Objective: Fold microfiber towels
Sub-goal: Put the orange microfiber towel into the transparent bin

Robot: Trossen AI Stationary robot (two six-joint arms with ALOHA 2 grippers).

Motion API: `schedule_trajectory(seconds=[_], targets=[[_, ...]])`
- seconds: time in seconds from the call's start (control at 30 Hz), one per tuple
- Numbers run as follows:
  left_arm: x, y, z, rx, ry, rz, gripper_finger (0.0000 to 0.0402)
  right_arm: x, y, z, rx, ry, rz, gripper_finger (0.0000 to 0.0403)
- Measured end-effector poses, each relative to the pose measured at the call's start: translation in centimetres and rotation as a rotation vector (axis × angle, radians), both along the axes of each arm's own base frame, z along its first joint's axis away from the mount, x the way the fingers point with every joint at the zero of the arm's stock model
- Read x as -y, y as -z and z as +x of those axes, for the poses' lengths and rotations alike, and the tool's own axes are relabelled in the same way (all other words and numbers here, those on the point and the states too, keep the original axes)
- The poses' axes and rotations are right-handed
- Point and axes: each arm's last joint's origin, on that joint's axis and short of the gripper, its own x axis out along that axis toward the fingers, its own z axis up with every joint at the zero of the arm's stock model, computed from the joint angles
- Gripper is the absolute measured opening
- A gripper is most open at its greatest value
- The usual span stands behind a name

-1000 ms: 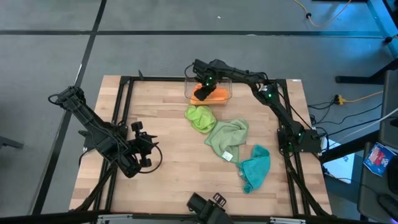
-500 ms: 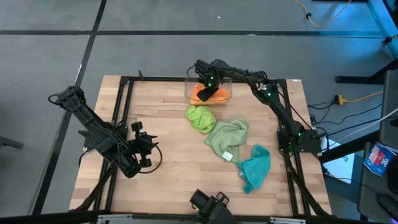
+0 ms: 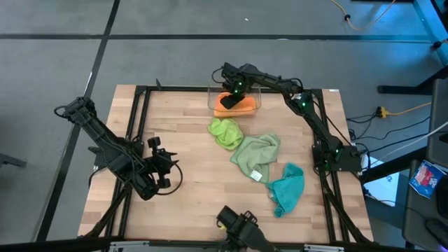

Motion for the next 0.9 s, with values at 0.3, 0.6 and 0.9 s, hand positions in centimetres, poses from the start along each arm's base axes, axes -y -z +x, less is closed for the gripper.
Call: schedule_trajectory(seconds=[0.3, 0.6, 0.9], targets=[[0.0, 0.0, 0.0, 0.0, 0.0, 0.001, 0.0105, 1.7, 2.7, -0.7, 0.055, 0.062, 0.145, 0.0045], [0.0, 0.0, 0.0, 0.005, -0.002, 0.008, 0.0105, 2.5, 1.8, 0.2, 0.078, 0.104, 0.026, 0.0044], [0.0, 0.0, 0.0, 0.005, -0.001, 0.007, 0.0105, 2.6, 1.7, 0.0, 0.038, 0.127, -0.02, 0.0044]])
